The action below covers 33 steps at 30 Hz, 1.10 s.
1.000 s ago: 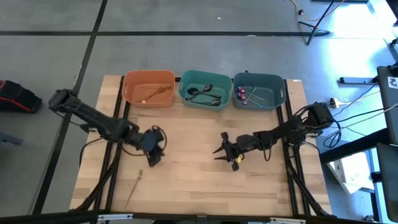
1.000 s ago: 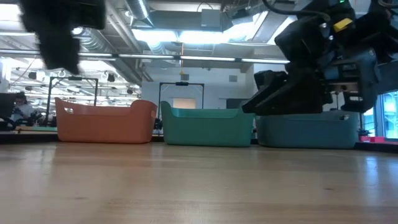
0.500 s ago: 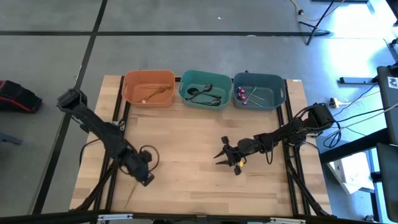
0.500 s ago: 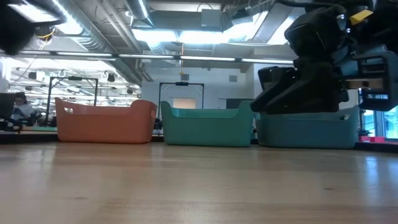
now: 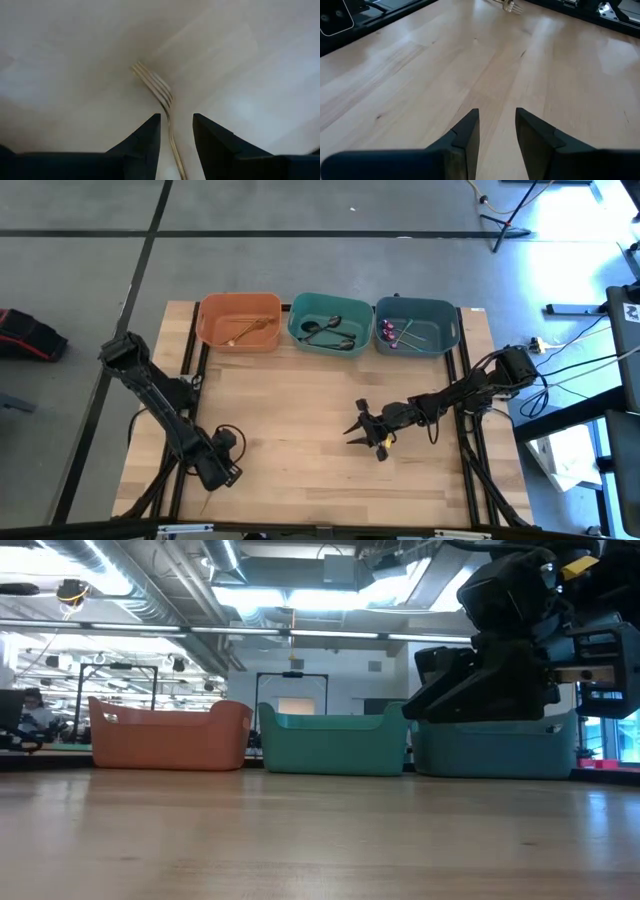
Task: Sort silverware by color (type)
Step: Put the gold fork into the orange bin
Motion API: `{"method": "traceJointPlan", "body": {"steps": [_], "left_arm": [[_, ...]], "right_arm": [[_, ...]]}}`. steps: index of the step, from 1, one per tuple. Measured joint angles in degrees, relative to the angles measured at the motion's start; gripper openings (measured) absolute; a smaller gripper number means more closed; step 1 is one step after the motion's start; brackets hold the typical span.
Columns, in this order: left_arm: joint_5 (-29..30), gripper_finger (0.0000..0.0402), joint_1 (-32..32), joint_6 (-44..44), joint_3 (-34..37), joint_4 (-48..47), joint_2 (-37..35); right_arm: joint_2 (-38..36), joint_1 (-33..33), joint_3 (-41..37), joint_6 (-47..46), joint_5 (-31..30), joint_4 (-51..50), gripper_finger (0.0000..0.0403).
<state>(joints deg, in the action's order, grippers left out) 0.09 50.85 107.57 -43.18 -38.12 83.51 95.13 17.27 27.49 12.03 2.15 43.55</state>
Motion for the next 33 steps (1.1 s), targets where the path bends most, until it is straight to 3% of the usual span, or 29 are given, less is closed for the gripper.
{"method": "traceJointPlan", "body": {"steps": [10,19,22,29,33], "left_arm": [[0.40,0.0105,-0.20,-6.33,-0.20,0.74,5.64],[1.13,0.0014,-0.20,-10.01,0.00,0.28,5.21],[2.06,0.0008,-0.43,-11.74,0.13,0.72,4.62],[9.57,0.0008,-2.33,-17.98,-1.72,-0.18,2.00],[19.43,0.0006,-5.07,-27.36,-5.82,-4.03,0.55]], "right_arm": [[0.00,-0.03,0.00,0.02,-0.66,0.06,0.0117],[0.00,-0.03,0.00,-0.26,-1.90,-0.50,0.0117],[0.00,-0.03,0.00,-1.17,-1.98,-0.55,0.0117],[0.00,-0.03,0.00,-1.51,-2.60,-0.59,0.0117],[0.00,-0.02,-0.01,-4.04,-1.09,-2.50,0.0117]]}}
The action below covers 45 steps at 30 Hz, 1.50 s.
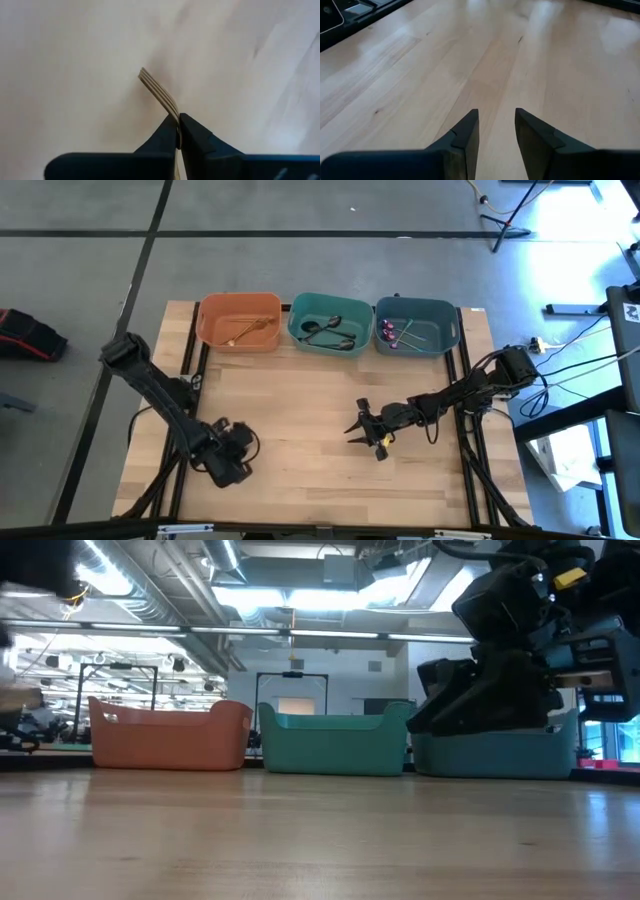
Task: Sort silverware by color (type)
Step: Put the gold fork into the orange bin
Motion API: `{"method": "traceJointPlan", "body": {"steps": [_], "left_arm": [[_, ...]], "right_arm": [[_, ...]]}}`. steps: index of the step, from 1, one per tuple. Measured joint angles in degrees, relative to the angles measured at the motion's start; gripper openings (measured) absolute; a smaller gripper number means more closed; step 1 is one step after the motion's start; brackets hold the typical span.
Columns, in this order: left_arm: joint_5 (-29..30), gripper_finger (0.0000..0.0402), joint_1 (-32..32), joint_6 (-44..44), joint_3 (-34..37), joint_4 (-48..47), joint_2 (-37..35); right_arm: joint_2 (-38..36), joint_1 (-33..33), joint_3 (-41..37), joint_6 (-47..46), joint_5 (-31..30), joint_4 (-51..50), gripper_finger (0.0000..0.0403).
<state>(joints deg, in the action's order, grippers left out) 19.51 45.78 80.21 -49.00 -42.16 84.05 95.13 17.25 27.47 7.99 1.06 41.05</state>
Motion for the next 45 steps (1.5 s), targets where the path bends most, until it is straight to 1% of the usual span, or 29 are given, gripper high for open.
{"method": "traceJointPlan", "body": {"steps": [4,7,11,13,14,18,25,29,33,36,40,42,45], "left_arm": [[11.52,0.0011,-3.78,-12.21,-4.08,-2.68,-1.82],[19.02,0.0012,-7.15,-22.60,-6.59,-4.45,-2.77],[26.90,0.0012,-12.17,-34.28,-8.73,-5.49,-4.18],[29.17,0.0013,-15.20,-38.50,-8.91,-5.61,-5.14],[29.32,0.0013,-17.02,-40.14,-8.91,-5.67,-5.62],[26.38,0.0013,-25.64,-47.04,-8.91,-6.67,-7.78],[26.54,0.0013,-41.09,-62.12,-8.91,-6.50,-9.94],[26.53,0.0013,-49.87,-71.22,-8.86,-4.91,-10.06],[26.25,0.0014,-57.92,-79.92,-6.74,0.80,-10.06],[24.60,0.0014,-63.98,-86.05,-4.73,5.13,-10.03],[18.70,0.0014,-71.89,-98.52,-0.29,15.64,-9.68],[15.73,0.0014,-75.55,-102.90,1.87,20.76,-9.43],[11.43,0.0014,-80.66,-107.38,4.92,25.27,-9.38]], "right_arm": [[0.00,-0.01,-0.01,-0.22,-0.07,-0.23,0.0117],[0.00,-0.01,-0.01,-0.22,-0.15,-0.25,0.0117],[0.00,-0.01,-0.01,-0.22,-0.16,-0.51,0.0117],[0.00,-0.01,-0.01,-0.18,-0.58,-0.60,0.0117],[0.00,-0.01,-0.01,-0.07,-0.91,-0.61,0.0117],[0.00,-0.01,-0.01,-0.03,-2.61,-0.89,0.0117],[0.00,-0.01,-0.01,1.46,-7.61,-2.62,0.0117],[0.00,-0.01,-0.01,2.67,-8.96,-3.92,0.0117],[0.00,-0.01,-0.01,4.06,-9.80,-5.33,0.0117],[0.00,-0.01,-0.01,4.48,-10.64,-5.79,0.0117],[0.00,-0.03,-0.01,5.95,-10.63,-6.65,0.0117],[0.00,-0.03,-0.01,6.37,-10.66,-6.64,0.0117],[0.00,-0.52,-0.01,7.01,-10.60,-6.63,0.0117]]}}
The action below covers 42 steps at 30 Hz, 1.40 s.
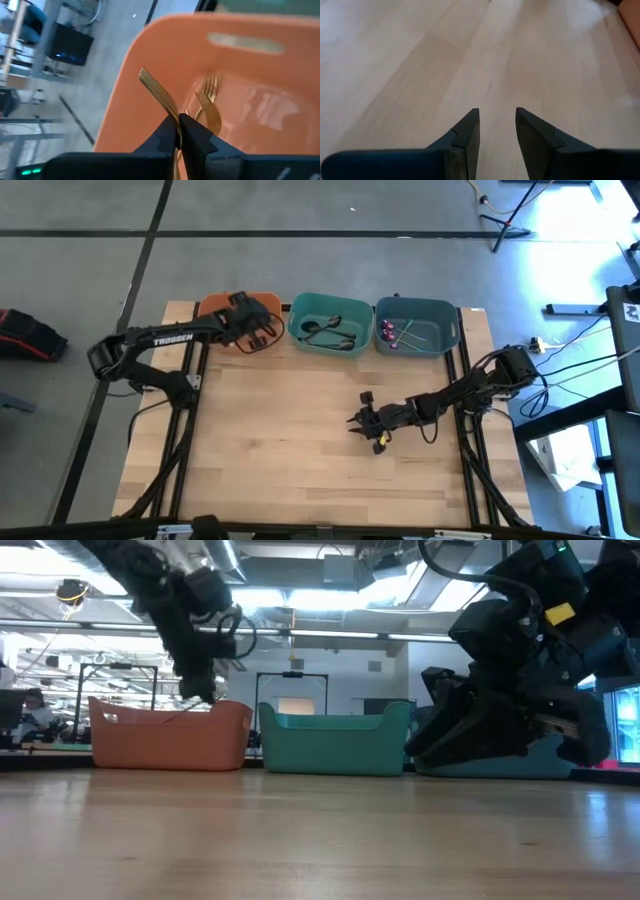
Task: Sort silverware by color (type)
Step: Put the gold fork into the orange bin, then return to Home Position
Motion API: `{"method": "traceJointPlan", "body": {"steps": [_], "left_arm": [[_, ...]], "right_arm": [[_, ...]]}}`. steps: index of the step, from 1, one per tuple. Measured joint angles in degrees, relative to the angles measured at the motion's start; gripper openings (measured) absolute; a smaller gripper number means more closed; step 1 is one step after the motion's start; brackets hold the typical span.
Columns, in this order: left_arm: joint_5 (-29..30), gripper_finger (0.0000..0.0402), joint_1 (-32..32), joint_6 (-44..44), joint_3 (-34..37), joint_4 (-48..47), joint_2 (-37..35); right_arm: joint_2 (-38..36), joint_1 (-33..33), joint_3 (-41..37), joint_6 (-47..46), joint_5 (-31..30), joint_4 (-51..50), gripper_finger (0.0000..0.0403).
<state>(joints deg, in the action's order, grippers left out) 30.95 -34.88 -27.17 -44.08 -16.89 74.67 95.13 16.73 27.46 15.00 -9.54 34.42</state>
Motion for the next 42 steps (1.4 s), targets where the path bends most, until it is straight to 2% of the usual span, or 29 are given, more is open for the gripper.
{"method": "traceJointPlan", "body": {"steps": [4,14,20,22,26,28,33,37,39,42], "left_arm": [[-6.11,0.0014,-4.49,-1.52,2.85,2.51,0.00],[-7.28,0.0016,-6.88,-1.44,6.49,2.59,0.00],[-7.71,0.0063,-6.60,0.96,6.50,2.87,0.00],[-5.95,0.0081,-6.03,2.26,6.42,2.35,-0.17],[-6.20,0.0095,-4.13,3.84,5.81,2.13,-2.81],[-9.47,0.0095,-3.30,4.68,5.78,2.53,-5.29],[-27.26,0.0094,-2.81,8.37,5.77,2.84,-11.42],[-39.14,0.0093,-2.41,12.22,7.46,9.43,-14.02],[-42.63,0.0093,-1.37,13.79,9.49,14.97,-14.39],[-44.10,0.0093,0.88,15.93,14.03,24.92,-14.40]], "right_arm": [[0.00,-1.36,0.00,-0.17,0.07,-0.03,0.0117],[0.00,-3.39,0.00,-1.29,0.07,-0.03,0.0117],[0.00,-3.28,0.00,-1.27,0.07,0.05,0.0117],[0.00,-3.28,0.00,-1.26,0.07,0.11,0.0117],[0.00,-3.28,0.00,-1.73,-0.23,0.15,0.0117],[-0.28,-3.28,0.00,-2.70,-0.19,-0.14,0.0117],[-4.08,-3.28,0.00,-2.78,0.07,-0.84,0.0117],[-9.26,-4.53,0.00,-2.75,0.65,-3.92,0.0117],[-11.80,-6.17,0.02,-2.77,2.74,-6.33,0.0117],[-14.32,-9.34,0.02,-3.08,6.38,-8.48,0.0117]]}}
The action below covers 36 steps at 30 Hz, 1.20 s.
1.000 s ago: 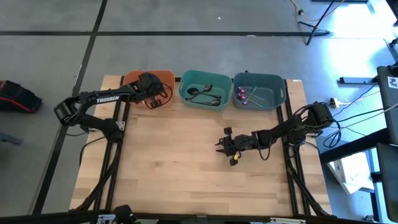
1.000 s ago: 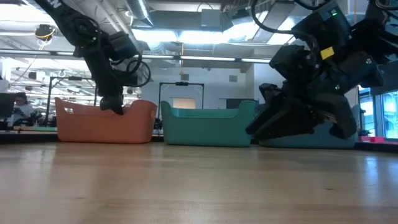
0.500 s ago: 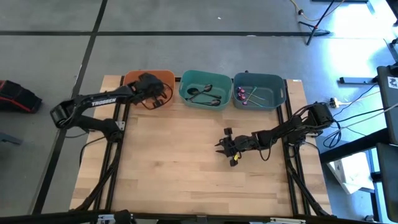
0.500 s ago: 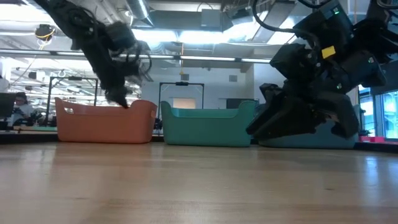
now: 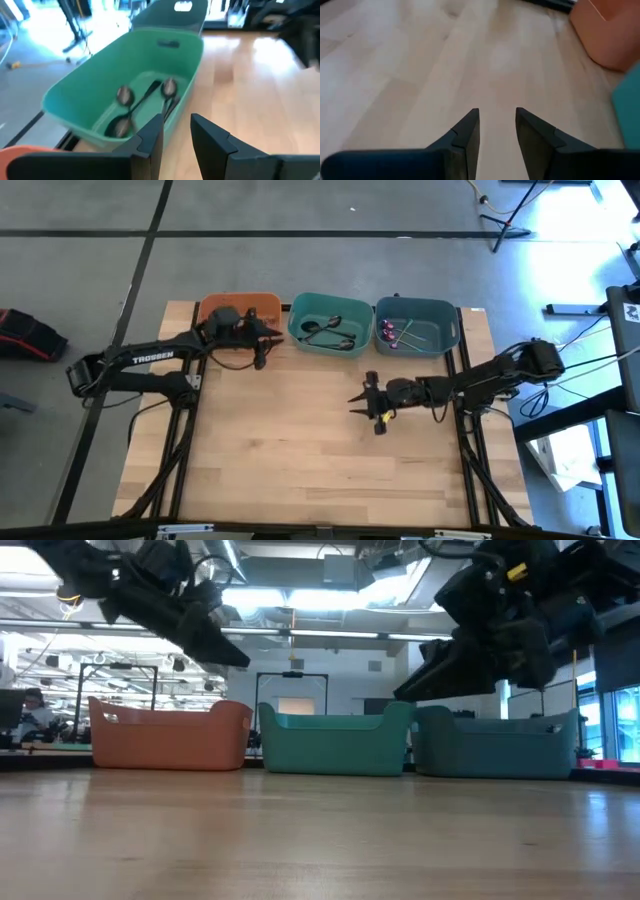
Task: Sort silverware by color (type)
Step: Return to Home Position
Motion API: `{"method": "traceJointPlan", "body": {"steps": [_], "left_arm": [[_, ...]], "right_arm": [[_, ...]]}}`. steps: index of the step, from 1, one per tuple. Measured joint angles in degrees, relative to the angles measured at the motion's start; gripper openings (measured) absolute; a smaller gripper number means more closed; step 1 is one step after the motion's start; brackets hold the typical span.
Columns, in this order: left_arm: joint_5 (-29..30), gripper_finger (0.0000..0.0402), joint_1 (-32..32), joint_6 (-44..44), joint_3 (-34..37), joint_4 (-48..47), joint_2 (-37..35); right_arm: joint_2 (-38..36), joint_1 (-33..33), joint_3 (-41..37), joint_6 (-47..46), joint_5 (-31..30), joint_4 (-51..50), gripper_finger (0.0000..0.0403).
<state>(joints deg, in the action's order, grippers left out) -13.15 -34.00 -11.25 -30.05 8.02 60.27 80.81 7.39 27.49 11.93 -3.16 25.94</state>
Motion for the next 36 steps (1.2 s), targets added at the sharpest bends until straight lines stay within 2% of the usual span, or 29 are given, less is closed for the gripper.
{"method": "traceJointPlan", "body": {"steps": [8,14,21,24,28,36], "left_arm": [[0.16,0.0093,6.55,5.24,14.85,29.08,0.00],[2.16,0.0093,9.92,7.87,21.88,41.57,-0.12],[6.07,0.0093,11.10,7.72,25.57,41.67,-0.66],[6.26,0.0093,11.20,9.41,26.51,41.69,-2.07],[10.37,0.0093,13.76,12.55,27.16,41.33,-5.27],[18.42,0.0093,20.74,12.65,27.22,30.30,-11.12]], "right_arm": [[-3.51,-8.34,-0.02,-1.40,7.48,-4.54,0.0114],[-3.49,-13.21,-0.02,-1.83,11.38,-5.19,0.0075],[-4.11,-17.27,-3.42,-4.06,15.21,-2.56,0.0029],[-5.94,-18.49,-5.70,-5.35,16.28,-0.41,0.0017],[-10.02,-19.99,-8.35,-7.21,15.76,-0.06,0.0008],[-18.20,-20.28,-13.53,-10.12,15.22,1.37,0.0005]]}}
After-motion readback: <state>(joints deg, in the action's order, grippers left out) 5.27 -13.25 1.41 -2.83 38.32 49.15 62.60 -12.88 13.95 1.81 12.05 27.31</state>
